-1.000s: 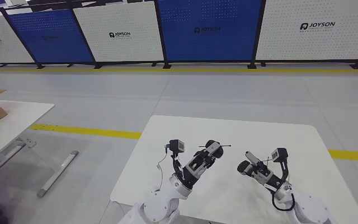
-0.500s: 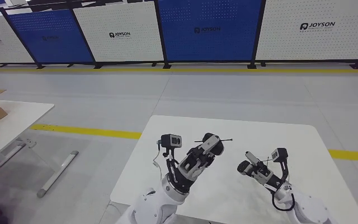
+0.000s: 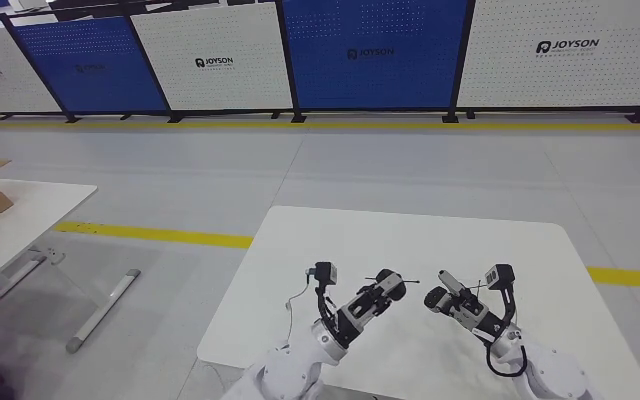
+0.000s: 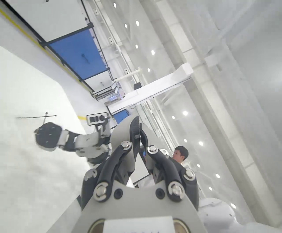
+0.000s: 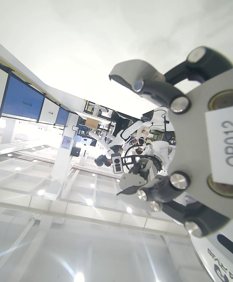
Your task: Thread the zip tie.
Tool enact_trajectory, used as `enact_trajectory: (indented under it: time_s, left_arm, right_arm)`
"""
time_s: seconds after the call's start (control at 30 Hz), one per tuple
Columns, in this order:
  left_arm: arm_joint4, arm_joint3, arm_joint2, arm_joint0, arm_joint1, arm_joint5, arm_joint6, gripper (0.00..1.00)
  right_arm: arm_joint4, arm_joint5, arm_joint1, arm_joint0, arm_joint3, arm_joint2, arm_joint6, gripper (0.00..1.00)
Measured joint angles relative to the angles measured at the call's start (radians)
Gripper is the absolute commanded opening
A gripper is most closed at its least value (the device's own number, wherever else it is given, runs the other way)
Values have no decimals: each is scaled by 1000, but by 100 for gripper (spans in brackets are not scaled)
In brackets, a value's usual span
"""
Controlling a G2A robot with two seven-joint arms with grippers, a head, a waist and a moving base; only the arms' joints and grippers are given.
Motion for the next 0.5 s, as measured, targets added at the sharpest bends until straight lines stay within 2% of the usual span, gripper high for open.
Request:
enact_trajectory:
  time_s: [0.13, 0.2, 0.3, 0.5]
  left_arm:
    - [34, 70, 20, -21, -4, 9, 19, 0]
    - [59, 90, 26, -30, -6, 14, 41, 0]
    - [86, 97, 36, -33, -9, 17, 77, 0]
    - [85, 96, 36, -33, -9, 17, 77, 0]
  right_arm:
    - [0, 0, 0, 0, 0, 0, 0, 100]
    - [0, 0, 0, 0, 0, 0, 0, 100]
    - [0, 0, 0, 0, 0, 0, 0, 100]
    - [0, 0, 0, 0, 0, 0, 0, 100]
